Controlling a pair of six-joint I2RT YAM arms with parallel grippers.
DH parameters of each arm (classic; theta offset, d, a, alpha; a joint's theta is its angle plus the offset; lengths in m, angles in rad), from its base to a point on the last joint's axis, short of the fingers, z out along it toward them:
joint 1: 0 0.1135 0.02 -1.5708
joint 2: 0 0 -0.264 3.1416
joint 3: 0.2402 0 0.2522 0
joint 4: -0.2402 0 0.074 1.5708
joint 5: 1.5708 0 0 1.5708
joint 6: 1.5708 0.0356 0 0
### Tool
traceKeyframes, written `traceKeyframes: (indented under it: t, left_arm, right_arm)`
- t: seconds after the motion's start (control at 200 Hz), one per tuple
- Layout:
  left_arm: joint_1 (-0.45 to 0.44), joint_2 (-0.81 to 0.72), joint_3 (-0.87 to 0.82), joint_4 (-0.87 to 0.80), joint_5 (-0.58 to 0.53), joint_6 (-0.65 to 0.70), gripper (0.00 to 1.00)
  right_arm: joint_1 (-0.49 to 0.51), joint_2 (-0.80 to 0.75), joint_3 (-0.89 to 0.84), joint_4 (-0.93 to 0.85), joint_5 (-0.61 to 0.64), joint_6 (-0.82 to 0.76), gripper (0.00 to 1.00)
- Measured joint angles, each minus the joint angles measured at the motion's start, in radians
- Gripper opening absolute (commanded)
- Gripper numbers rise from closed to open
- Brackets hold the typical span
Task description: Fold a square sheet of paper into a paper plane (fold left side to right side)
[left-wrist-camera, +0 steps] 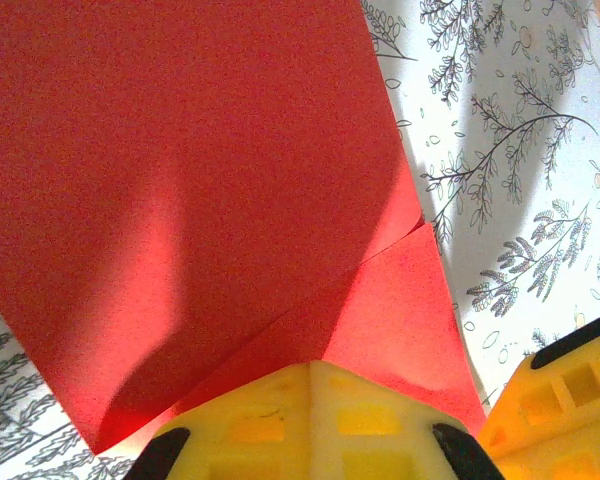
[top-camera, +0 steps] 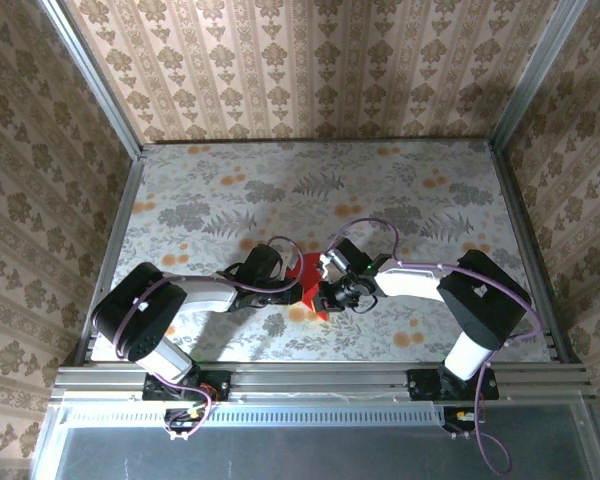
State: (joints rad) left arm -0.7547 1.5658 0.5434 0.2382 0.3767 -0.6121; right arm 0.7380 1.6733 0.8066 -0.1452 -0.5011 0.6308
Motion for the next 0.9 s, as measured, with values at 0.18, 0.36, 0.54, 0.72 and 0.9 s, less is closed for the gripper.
traceKeyframes:
  t: [0.18,0.36,0.54,0.72,0.9]
  left_arm:
    - [-0.003,0.0,0.0,0.002,-0.002,0.0,0.0]
    - [-0.003,0.0,0.0,0.002,-0.004,0.0,0.0]
    - [-0.003,0.0,0.0,0.001,-0.005,0.0,0.0]
    - [-0.003,0.0,0.0,0.001,-0.007,0.0,0.0]
    - [-0.004,0.0,0.0,0.001,-0.006,0.0,0.0]
  right_arm:
    - [0.0,0.059,0.035,0.028,-0.004,0.005,0.0]
    - [0.0,0.094,0.069,0.045,-0.008,0.006,0.0]
    - [0.001,0.117,0.077,0.049,-0.011,0.005,0.0]
    - [0.0,0.127,0.075,0.056,-0.018,0.005,0.0]
    - [-0.001,0.108,0.032,0.105,-0.022,0.007,0.0]
